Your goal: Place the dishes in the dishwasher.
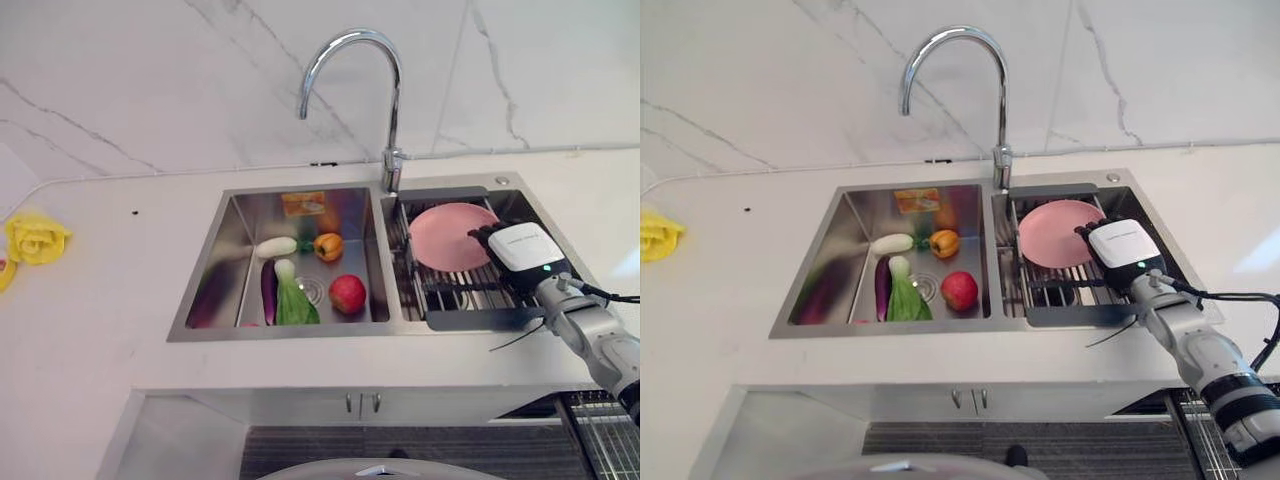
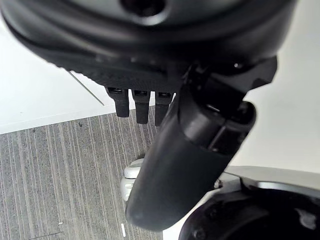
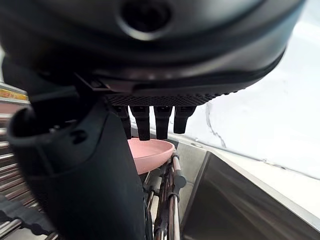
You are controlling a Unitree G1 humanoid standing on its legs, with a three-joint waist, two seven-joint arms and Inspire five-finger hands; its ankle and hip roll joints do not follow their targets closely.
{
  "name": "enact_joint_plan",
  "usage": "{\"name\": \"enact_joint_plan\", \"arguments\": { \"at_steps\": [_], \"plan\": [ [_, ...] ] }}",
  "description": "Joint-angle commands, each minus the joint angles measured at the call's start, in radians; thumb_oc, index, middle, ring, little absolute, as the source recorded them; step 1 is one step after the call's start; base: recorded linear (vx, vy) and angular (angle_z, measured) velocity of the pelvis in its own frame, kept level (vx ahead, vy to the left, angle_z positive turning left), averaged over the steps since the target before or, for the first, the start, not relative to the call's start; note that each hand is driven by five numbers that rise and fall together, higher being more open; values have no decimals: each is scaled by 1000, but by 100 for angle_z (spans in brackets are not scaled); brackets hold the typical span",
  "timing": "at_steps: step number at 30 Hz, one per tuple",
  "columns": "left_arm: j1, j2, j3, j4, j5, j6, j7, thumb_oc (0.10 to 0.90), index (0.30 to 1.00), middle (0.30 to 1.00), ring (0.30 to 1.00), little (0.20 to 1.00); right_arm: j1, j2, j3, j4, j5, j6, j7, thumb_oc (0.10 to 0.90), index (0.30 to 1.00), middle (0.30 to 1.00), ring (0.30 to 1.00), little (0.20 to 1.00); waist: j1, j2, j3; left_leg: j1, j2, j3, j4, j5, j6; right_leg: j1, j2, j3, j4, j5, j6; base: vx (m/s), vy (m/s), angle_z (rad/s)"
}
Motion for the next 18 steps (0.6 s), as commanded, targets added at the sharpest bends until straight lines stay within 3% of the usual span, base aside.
{"name": "enact_joint_plan", "arguments": {
  "at_steps": [1,3,4,5,6,7,8,18],
  "plan": [
    [-73,44,-41,58,11,-21,14,800,900,900,900,900,-145,-3,22,-41,-17,36,-90,800,900,900,900,900,25,-77,-32,12,11,5,5,-86,-7,53,-55,-43,17,-142,98,0,0,0],
    [-75,44,-36,57,-2,-20,17,800,900,900,900,900,-141,0,25,-49,-10,35,-94,800,900,900,900,900,26,-78,-32,11,12,3,5,-86,-8,54,-55,-46,17,-143,98,0,0,0],
    [-76,44,-34,56,-6,-20,18,800,900,900,900,900,-137,4,22,-54,-5,36,-96,695,742,742,742,742,26,-79,-33,12,12,3,5,-86,-8,54,-55,-48,17,-143,99,0,0,0],
    [-76,43,-36,55,-9,-21,20,800,900,900,900,900,-132,7,19,-60,1,36,-102,555,533,533,533,533,26,-80,-33,12,11,3,5,-86,-8,55,-55,-48,17,-143,99,0,0,0],
    [-77,43,-36,54,-10,-21,19,800,900,900,900,900,-129,9,17,-65,4,36,-103,533,500,500,500,500,27,-80,-33,12,11,3,5,-86,-8,56,-55,-49,17,-143,99,0,0,0],
    [-79,43,-37,52,-10,-21,19,800,900,900,900,900,-127,12,15,-73,10,34,-104,442,364,364,364,364,26,-80,-33,13,11,3,5,-86,-8,56,-55,-50,17,-143,99,0,0,0],
    [-81,44,-40,50,-9,-21,19,800,900,900,900,900,-123,13,12,-82,16,32,-104,400,300,300,300,300,27,-80,-33,14,12,3,5,-86,-8,56,-55,-50,17,-143,99,0,0,0],
    [-91,44,-39,49,17,-16,20,800,900,900,900,900,-68,41,-80,-240,80,2,-169,400,300,300,300,300,18,-77,-34,20,11,11,5,-88,-5,54,-60,-44,17,-138,102,-5,6,0]
  ]
}}
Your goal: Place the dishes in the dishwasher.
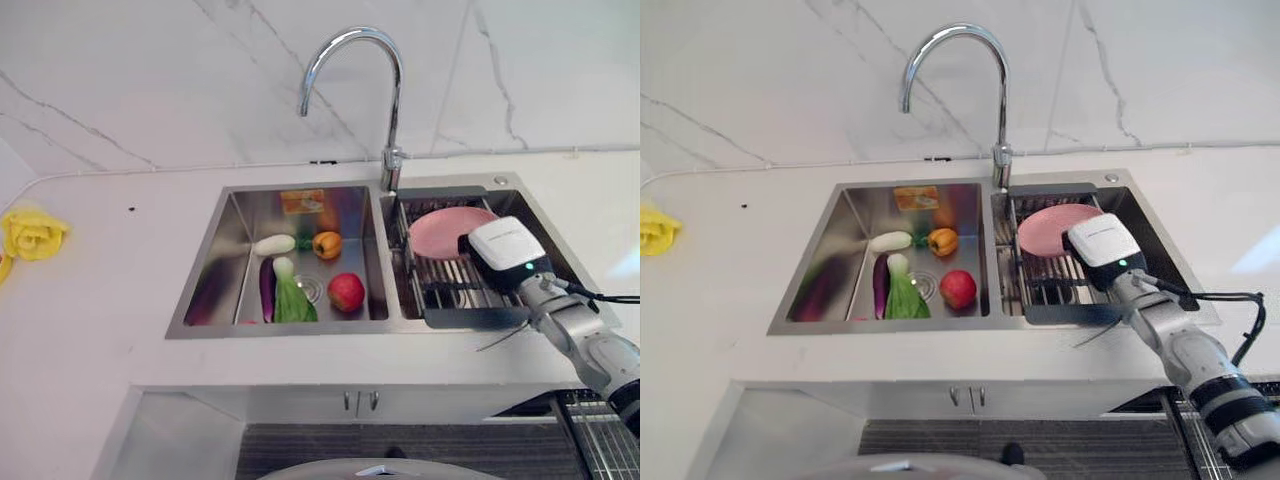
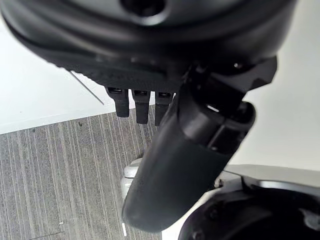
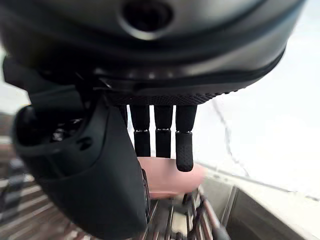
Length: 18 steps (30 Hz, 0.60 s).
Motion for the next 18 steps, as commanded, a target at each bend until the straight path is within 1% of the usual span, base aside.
{"name": "enact_joint_plan", "arguments": {
  "at_steps": [1,11,15,16,17,18],
  "plan": [
    [-83,41,-37,48,20,-23,16,800,900,900,900,900,-73,1,-63,-103,66,-5,-116,400,300,300,300,300,36,-65,-43,20,10,14,5,-92,-2,51,-61,-39,17,-137,103,0,0,0],
    [-79,36,-33,49,34,-18,31,800,900,900,900,900,-28,9,-166,-201,86,3,-185,400,300,300,300,300,35,-72,-43,27,8,22,5,-93,2,53,-61,-33,17,-132,105,0,0,0],
    [-76,34,-27,52,37,-14,36,800,900,900,900,900,0,13,-230,-239,90,13,-212,400,300,300,300,300,33,-73,-44,28,7,24,5,-95,3,53,-61,-33,17,-130,106,0,0,0],
    [-76,33,-19,57,38,-11,41,800,900,900,900,900,15,29,-268,-258,113,15,-229,400,300,300,300,300,28,-72,-45,29,5,26,5,-95,4,53,-62,-31,17,-128,106,0,0,0],
    [-76,33,-19,57,38,-11,41,800,900,900,900,900,15,29,-268,-258,113,15,-229,400,300,300,300,300,28,-72,-45,29,5,26,5,-95,4,53,-62,-31,17,-128,106,0,0,0],
    [-75,33,-16,60,34,-10,45,800,900,900,900,900,28,42,-297,-275,136,9,-240,400,300,300,300,300,27,-72,-45,30,5,26,5,-95,5,52,-62,-30,17,-128,106,0,0,0]
  ]
}}
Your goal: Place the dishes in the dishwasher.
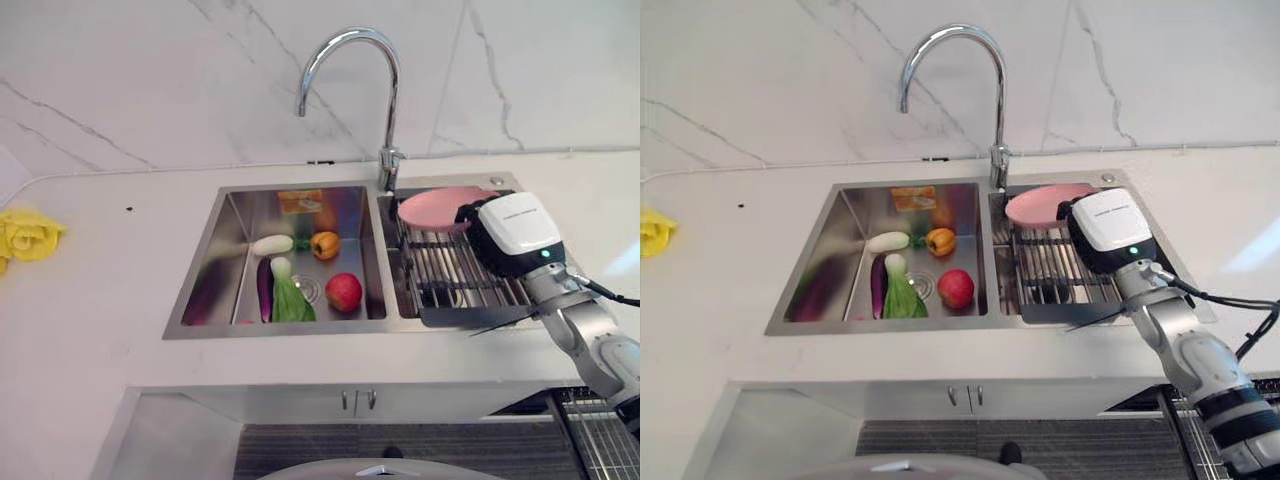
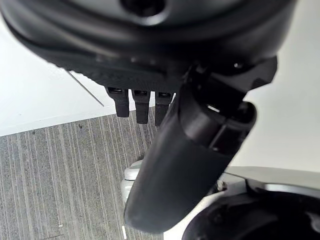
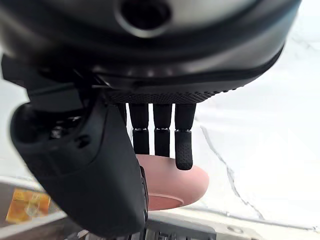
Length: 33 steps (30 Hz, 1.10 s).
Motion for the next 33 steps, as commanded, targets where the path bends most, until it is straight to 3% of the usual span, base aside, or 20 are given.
{"name": "enact_joint_plan", "arguments": {
  "at_steps": [1,8,10,15,17,22,23,24,26,28,30,33],
  "plan": [
    [-72,34,-10,63,39,-8,28,800,900,900,900,900,-58,20,-174,-126,79,17,-166,400,300,300,300,300,19,-70,-45,24,3,21,5,-97,7,47,-65,-34,16,-127,107,0,0,0],
    [-68,30,12,57,49,-2,33,800,900,900,900,900,53,73,-346,-263,93,17,-212,400,300,300,300,300,-3,-72,-43,23,-6,26,5,-103,15,39,-71,-25,17,-116,113,-9,27,-1],
    [-68,30,11,56,49,-2,33,800,900,900,900,900,57,74,-350,-266,93,17,-211,400,300,300,300,300,-1,-72,-43,23,-6,26,5,-103,15,39,-72,-25,17,-116,113,-15,40,-4],
    [-78,23,-1,14,43,-6,27,800,900,900,900,900,146,61,-495,-246,78,79,-239,400,300,300,300,300,-39,-78,-13,10,-23,30,7,-103,41,-21,-92,-2,93,-114,124,-81,118,-4],
    [-102,37,4,-12,14,-13,36,800,900,900,900,900,148,56,-539,-229,44,135,-270,400,300,300,300,300,-71,-82,45,-40,-43,64,10,-98,63,-134,-112,33,144,-66,163,-378,173,-11],
    [-116,40,16,10,16,-11,43,800,900,900,900,900,157,56,-577,-189,-26,220,-296,400,300,300,300,300,-92,-85,63,-116,-52,121,21,-73,74,-211,-148,88,92,31,204,-210,24,-78],
    [-118,40,16,11,16,-11,43,800,900,900,900,900,157,57,-577,-190,-28,221,-295,400,300,300,300,300,-90,-86,60,-120,-52,123,23,-74,74,-216,-148,91,91,33,204,-434,-89,-73],
    [-129,57,38,27,9,-3,52,800,900,900,900,900,117,51,-554,-192,-22,213,-298,400,300,300,300,300,-54,-84,66,-200,-31,176,83,-78,77,-164,-180,10,86,-24,173,-440,-133,-52],
    [-122,66,73,40,-4,3,50,800,900,900,900,900,104,36,-535,-196,-34,206,-284,400,300,300,300,300,-21,-93,56,-250,-11,217,118,-73,75,-103,-204,-48,122,-75,154,-385,-153,-93],
    [-116,67,79,44,-5,5,47,800,900,900,900,900,92,29,-519,-198,-42,211,-273,400,300,300,300,300,-3,-103,49,-270,-5,232,136,-72,75,-74,-215,-50,146,-92,153,-135,-108,-122],
    [-108,67,86,48,0,6,36,800,900,900,900,900,83,22,-494,-197,-63,213,-251,400,300,300,300,300,44,-130,20,-330,7,262,186,-65,68,14,-231,-64,132,-114,162,-105,-179,-58],
    [-102,57,94,48,-12,5,31,800,900,900,900,900,87,23,-496,-208,-64,210,-241,400,300,300,300,300,55,-149,1,-344,13,273,187,-55,55,14,-231,-35,104,-96,172,-16,-249,-57]
  ]
}}
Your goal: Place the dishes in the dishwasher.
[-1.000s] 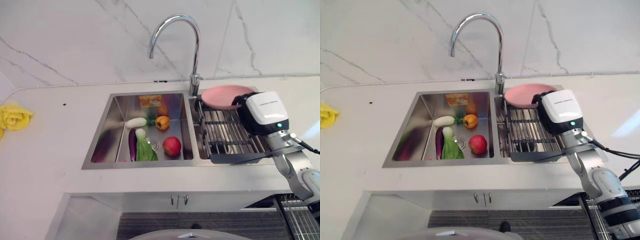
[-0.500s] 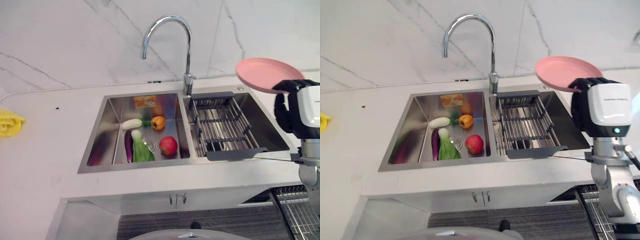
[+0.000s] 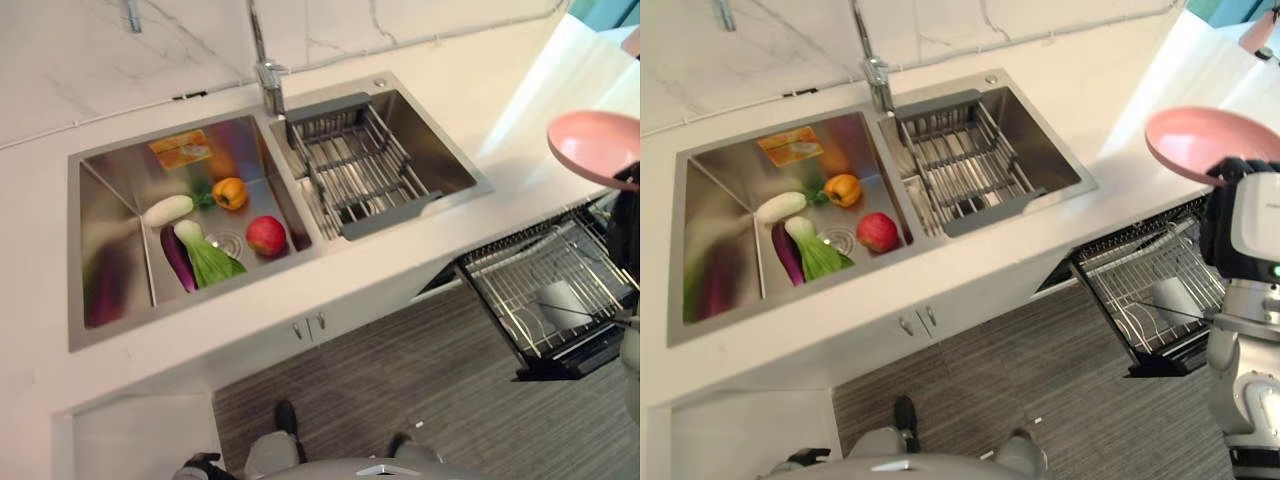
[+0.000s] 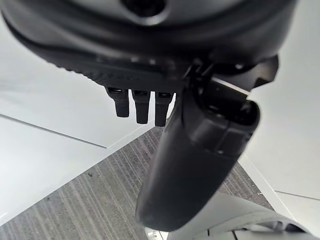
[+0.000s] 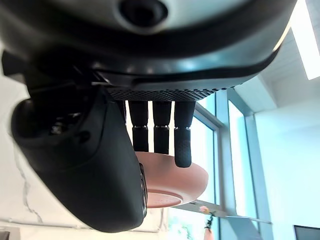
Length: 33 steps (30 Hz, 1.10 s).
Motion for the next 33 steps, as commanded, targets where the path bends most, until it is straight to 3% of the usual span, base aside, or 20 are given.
{"name": "enact_joint_plan", "arguments": {
  "at_steps": [1,4,5,9,12,13,14,15,16,23,33],
  "plan": [
    [22,-47,21,49,-44,0,-16,800,900,900,900,900,-123,-94,-66,-41,-36,10,-56,400,300,300,300,300,-6,-22,-115,-52,-2,-95,15,-105,-18,-43,69,15,-109,-44,-15,66,-352,-53],
    [19,-59,12,53,-55,3,-15,800,900,900,900,900,-119,-102,-65,-46,-23,-5,-45,400,300,300,300,300,-18,-8,-120,-31,16,-101,-16,-76,-33,-43,96,7,-117,-66,-32,54,-272,-4],
    [12,-74,-5,53,-56,0,-12,800,900,900,900,900,-105,-106,-70,-55,-19,-16,-41,400,300,300,300,300,-31,9,-114,-12,36,-106,-48,-43,-51,-35,124,-5,-124,-85,-48,59,-284,-3],
    [3,-95,-40,42,-56,-4,-15,800,900,900,900,900,-86,-111,-56,-63,-15,-39,-36,400,300,300,300,300,-51,39,-93,31,69,-122,-106,1,-83,-3,176,-17,-147,-111,-71,31,-225,2],
    [-2,-101,-50,43,-55,-7,-3,800,900,900,900,900,-83,-108,-28,-26,10,-65,-57,400,300,300,300,300,-62,54,-66,51,81,-164,-93,-4,-91,5,210,-4,-149,-122,-98,11,-189,7],
    [-7,-103,-59,38,-57,-7,10,800,900,900,900,900,-97,-98,0,-7,26,-73,-66,400,300,300,300,300,-51,54,-47,46,74,-218,-62,-18,-93,0,212,4,-144,-123,-102,-103,-259,-9],
    [-7,-108,-68,33,-61,-8,28,800,900,900,900,900,-169,-77,101,35,47,-95,-63,400,300,300,300,300,-15,52,-21,7,-4,-443,-25,-77,-72,-35,227,60,-135,-103,-110,-108,-243,-17],
    [1,-112,-64,34,-65,-12,36,800,900,900,900,900,-207,-80,154,66,53,-106,-58,400,300,300,300,300,0,55,-28,1,-41,-539,-29,-104,-61,-47,239,90,-139,-97,-108,-89,-190,-54],
    [0,-114,-63,35,-74,-15,41,800,900,900,900,900,-208,-72,180,95,60,-109,-49,400,300,300,300,300,8,60,-26,-12,-49,-562,-16,-95,-69,-47,241,105,-137,-97,-108,36,-47,-78],
    [29,-113,-88,65,-34,-26,41,800,900,900,900,900,-251,-125,305,269,54,-116,-19,400,300,300,300,300,9,76,-51,44,-19,-479,-111,-62,-68,-44,239,95,-157,-101,-103,43,32,-39],
    [32,-84,-107,68,-69,-39,48,800,900,900,900,900,-419,-173,427,471,54,-62,-5,400,300,300,300,300,20,118,8,29,-63,-470,-146,-45,-49,-99,203,99,-157,-68,-83,-52,63,4]
  ]
}}
